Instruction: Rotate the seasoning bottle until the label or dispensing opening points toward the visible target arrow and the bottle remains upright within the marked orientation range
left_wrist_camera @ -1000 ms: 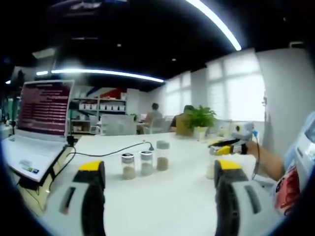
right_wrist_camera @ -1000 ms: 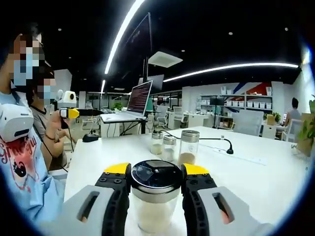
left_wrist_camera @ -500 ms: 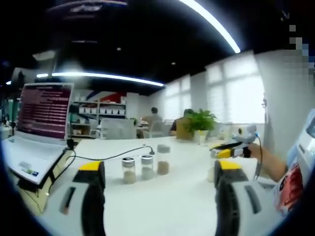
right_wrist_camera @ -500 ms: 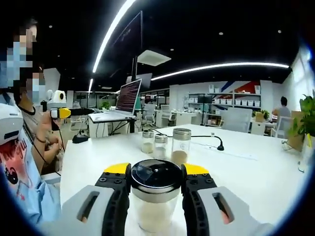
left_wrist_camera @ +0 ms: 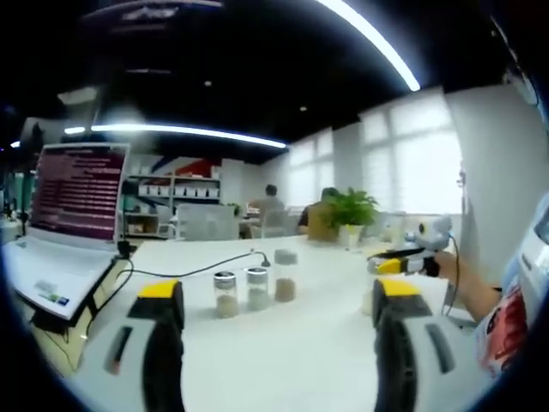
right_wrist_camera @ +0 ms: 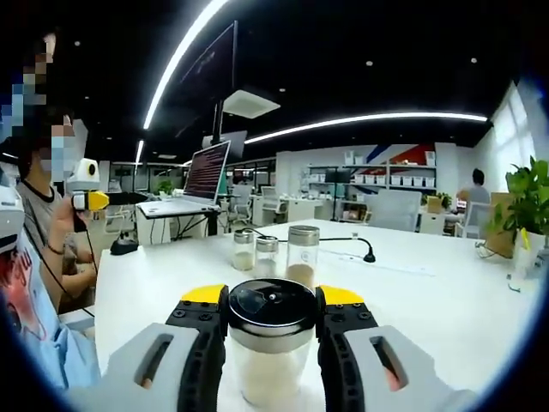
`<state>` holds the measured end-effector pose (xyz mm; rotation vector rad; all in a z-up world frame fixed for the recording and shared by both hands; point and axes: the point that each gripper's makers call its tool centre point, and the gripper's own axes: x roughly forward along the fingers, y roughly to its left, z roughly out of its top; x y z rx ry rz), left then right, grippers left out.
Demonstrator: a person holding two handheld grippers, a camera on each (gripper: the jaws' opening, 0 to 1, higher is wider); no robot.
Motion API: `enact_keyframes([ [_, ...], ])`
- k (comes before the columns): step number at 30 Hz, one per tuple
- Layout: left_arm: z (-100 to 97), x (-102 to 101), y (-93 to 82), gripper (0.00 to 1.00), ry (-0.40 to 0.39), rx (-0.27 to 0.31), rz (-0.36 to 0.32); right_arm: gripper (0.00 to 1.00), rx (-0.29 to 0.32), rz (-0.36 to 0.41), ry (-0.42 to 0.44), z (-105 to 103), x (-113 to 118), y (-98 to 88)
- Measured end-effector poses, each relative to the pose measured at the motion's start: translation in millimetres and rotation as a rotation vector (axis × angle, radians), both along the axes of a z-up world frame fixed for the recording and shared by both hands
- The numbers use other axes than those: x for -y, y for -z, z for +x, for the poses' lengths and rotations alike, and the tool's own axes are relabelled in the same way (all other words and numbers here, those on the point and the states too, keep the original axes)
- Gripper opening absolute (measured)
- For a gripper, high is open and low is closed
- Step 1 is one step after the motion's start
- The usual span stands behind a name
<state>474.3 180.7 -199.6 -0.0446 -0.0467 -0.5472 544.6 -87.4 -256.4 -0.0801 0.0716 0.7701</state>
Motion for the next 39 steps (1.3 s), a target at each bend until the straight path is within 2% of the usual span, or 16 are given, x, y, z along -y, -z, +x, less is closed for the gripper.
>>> enact_keyframes([
  [14,-0.7,-8.0,0.0,0.96,-0.012,-0.006,-0.016,0.40,0.006,0.022,0.062,0.7,0.5,0.3],
  [21,-2.2,-14.6,-2.4,0.96,-0.027,0.010,-0.026,0.40,-0.001,0.016,0.098,1.0,0.5,1.0],
  [29,-4.3,-8.3,-3.1,0.98,0.018,0.007,-0.051,0.40,0.002,0.037,0.145,-0.5,3.7,0.3],
  [33,-2.7,-6.9,-1.3,0.98,0.002,-0.001,-0.028,0.40,0.004,0.043,0.160,-1.6,6.9,-0.6],
  [39,-3.3,-7.4,-2.0,0.98,-0.013,-0.009,-0.030,0.40,-0.015,0.078,0.179,-1.7,10.8,-0.7],
])
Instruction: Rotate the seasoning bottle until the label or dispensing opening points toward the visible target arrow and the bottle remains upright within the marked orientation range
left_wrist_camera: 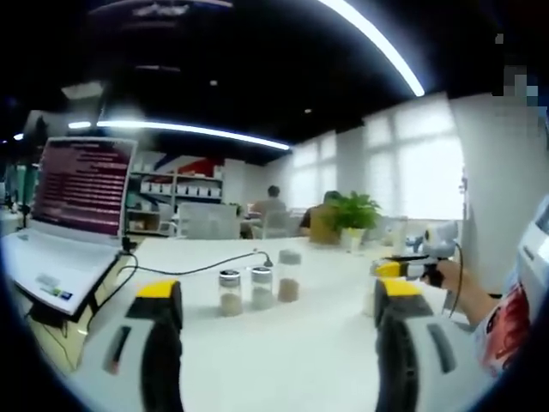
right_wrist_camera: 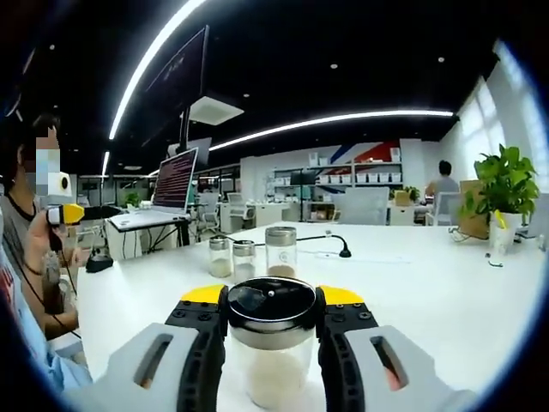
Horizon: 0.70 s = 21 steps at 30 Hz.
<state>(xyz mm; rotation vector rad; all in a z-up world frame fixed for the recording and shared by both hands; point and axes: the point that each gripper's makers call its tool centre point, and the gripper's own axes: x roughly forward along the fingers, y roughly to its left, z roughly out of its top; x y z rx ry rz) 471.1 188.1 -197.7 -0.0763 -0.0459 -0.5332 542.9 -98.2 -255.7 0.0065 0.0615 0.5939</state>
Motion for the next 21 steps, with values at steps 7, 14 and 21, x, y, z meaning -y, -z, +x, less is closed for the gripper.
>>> enact_keyframes([
  [7,-3.8,3.9,-5.7,0.99,-0.006,0.021,0.001,0.54,-0.068,0.032,0.013,2.0,5.8,9.4],
  [14,-2.1,5.7,-2.7,0.98,0.000,0.009,0.005,0.64,-0.032,0.052,0.004,-7.7,10.0,-1.4],
  [21,-2.8,0.4,-3.0,0.98,-0.012,0.012,0.001,0.65,0.008,0.035,-0.023,-12.8,8.1,-13.6],
])
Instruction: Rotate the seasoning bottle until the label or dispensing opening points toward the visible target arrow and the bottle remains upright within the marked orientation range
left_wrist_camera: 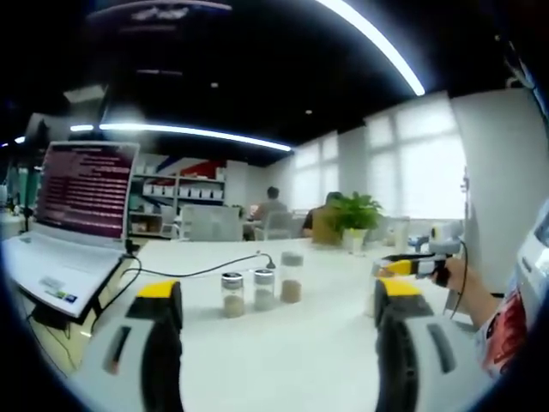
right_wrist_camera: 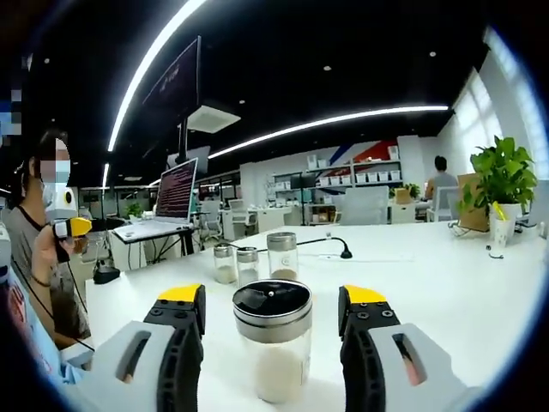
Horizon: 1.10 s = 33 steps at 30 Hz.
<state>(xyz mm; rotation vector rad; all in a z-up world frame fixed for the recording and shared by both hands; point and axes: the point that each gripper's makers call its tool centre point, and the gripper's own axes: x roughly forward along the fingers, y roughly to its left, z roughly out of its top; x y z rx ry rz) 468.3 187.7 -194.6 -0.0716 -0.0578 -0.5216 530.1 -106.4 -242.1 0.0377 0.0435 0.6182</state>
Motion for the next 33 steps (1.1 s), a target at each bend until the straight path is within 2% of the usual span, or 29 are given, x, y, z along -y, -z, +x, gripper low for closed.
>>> enact_keyframes([
  [3,0.3,-2.2,0.6,0.98,-0.004,-0.002,-0.003,0.66,0.009,-0.050,-0.052,2.0,-3.1,-2.1],
  [13,0.6,-6.0,0.4,0.98,-0.015,0.002,0.000,0.68,0.013,-0.113,-0.147,2.6,-8.3,-5.8],
  [15,0.7,-5.2,1.4,0.98,-0.011,0.000,0.004,0.68,0.026,-0.116,-0.172,7.4,-10.2,-10.6],
  [17,0.8,-4.3,2.0,0.98,-0.007,-0.001,0.008,0.67,0.002,-0.121,-0.215,7.4,-13.5,-10.3],
  [22,1.4,-4.7,0.9,0.98,-0.011,0.002,0.014,0.67,-0.001,-0.114,-0.283,6.6,-13.8,-11.9],
  [24,2.0,-4.7,0.5,0.99,-0.014,0.004,0.017,0.67,0.016,-0.126,-0.331,4.0,-15.0,-11.9],
  [26,3.3,-4.0,2.0,0.99,-0.015,0.001,0.026,0.69,0.013,-0.071,-0.369,1.0,-17.6,-14.8],
  [31,3.5,-2.3,4.8,1.00,-0.021,-0.004,0.052,0.71,0.036,-0.112,-0.377,0.6,-13.8,-13.9],
  [33,1.2,-0.2,4.4,1.00,-0.016,0.000,0.064,0.71,0.020,-0.105,-0.390,1.5,-12.0,-12.3],
])
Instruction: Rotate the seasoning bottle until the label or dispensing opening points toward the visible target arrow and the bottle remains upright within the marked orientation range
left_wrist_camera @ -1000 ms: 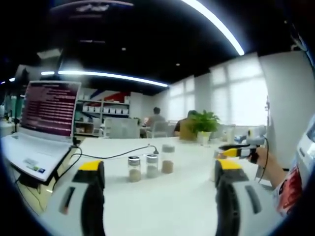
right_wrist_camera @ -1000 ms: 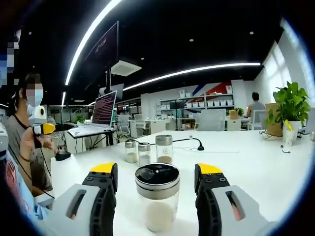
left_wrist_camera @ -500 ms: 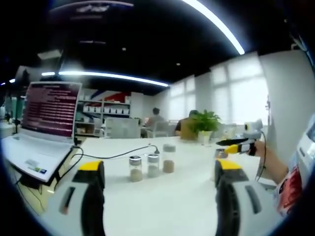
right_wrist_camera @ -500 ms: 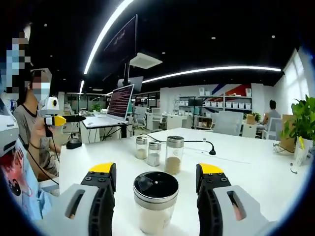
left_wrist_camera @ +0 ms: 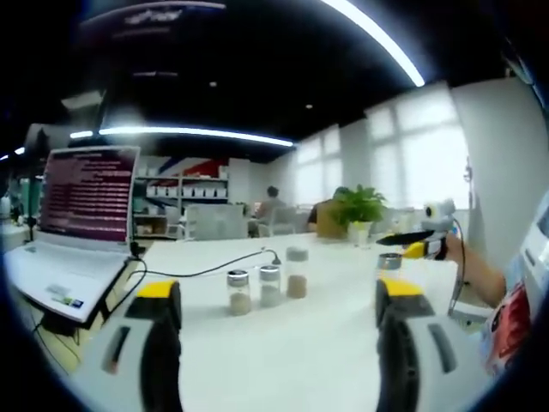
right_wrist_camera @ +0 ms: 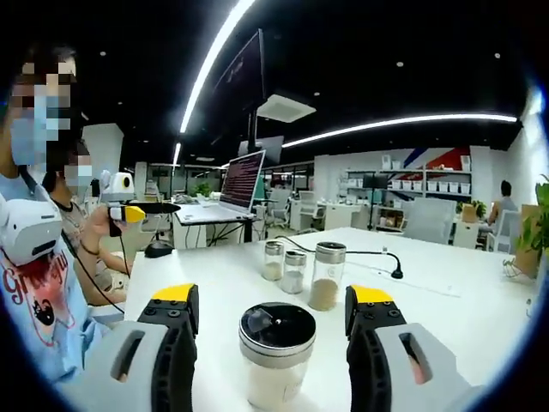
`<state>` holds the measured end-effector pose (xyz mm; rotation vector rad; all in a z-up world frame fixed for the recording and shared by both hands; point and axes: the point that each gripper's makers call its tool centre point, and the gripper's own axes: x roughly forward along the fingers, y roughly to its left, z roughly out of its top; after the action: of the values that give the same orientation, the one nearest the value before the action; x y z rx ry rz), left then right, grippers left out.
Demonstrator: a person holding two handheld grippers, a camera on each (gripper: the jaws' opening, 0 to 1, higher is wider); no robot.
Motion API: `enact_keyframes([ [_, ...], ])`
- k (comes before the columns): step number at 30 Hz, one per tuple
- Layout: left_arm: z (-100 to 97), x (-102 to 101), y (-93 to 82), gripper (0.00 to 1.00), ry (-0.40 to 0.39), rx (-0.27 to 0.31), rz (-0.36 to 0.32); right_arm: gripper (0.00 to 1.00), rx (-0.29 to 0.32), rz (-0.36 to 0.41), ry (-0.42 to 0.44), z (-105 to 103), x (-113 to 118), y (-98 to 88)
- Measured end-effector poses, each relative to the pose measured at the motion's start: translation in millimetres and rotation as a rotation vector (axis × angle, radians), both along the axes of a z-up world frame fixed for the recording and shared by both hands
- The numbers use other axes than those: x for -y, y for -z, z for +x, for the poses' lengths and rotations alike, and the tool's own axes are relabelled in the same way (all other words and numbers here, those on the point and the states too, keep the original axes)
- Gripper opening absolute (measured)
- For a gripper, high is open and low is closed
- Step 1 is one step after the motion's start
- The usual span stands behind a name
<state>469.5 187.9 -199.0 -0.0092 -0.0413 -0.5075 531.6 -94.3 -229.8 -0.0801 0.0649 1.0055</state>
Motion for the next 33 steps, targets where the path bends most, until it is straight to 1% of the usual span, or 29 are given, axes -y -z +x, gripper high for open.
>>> enact_keyframes([
  [1,-0.9,0.1,-1.0,1.00,0.003,0.003,0.005,0.72,-0.017,0.008,-0.003,1.0,0.6,1.4],
  [4,-1.8,-0.2,-2.6,1.00,0.003,0.016,0.032,0.71,-0.042,0.019,-0.020,1.8,2.0,5.2],
  [7,0.1,-2.7,-1.5,1.00,-0.012,0.008,0.048,0.70,-0.038,0.007,-0.025,0.1,5.1,6.9],
  [10,0.6,-3.5,-0.9,1.00,-0.009,0.001,0.046,0.69,-0.038,0.028,-0.014,-0.5,6.9,5.8],
  [14,1.5,-5.1,-1.4,1.00,-0.015,-0.001,0.037,0.67,-0.034,0.006,-0.017,0.7,9.3,9.5],
  [16,1.3,-4.4,-0.6,1.00,-0.015,-0.004,0.041,0.65,-0.046,0.004,-0.031,0.7,9.3,13.2],
  [18,1.1,-3.3,-1.3,1.00,-0.012,-0.003,0.036,0.59,-0.063,0.045,-0.046,-2.3,7.3,14.5],
  [19,0.5,-2.0,-0.8,1.00,-0.009,-0.003,0.039,0.56,-0.063,0.064,-0.058,-5.4,6.0,15.4],
  [20,0.2,-1.6,-0.4,1.00,-0.008,-0.004,0.043,0.54,-0.062,0.073,-0.068,-8.6,4.6,17.4],
  [22,0.0,-1.2,-0.3,1.00,-0.004,-0.002,0.047,0.55,-0.066,0.073,-0.075,-11.6,2.0,22.6],
  [25,0.8,-1.3,0.5,1.00,0.001,-0.008,0.037,0.57,-0.053,0.051,-0.060,-8.4,1.0,28.8],
  [28,1.4,-1.9,1.4,1.00,0.001,-0.012,0.038,0.55,-0.056,0.066,-0.068,-5.8,-0.7,28.5],
  [33,1.9,-1.5,-2.0,1.00,0.007,-0.004,0.012,0.52,-0.065,0.102,-0.060,0.1,-1.4,25.0],
])
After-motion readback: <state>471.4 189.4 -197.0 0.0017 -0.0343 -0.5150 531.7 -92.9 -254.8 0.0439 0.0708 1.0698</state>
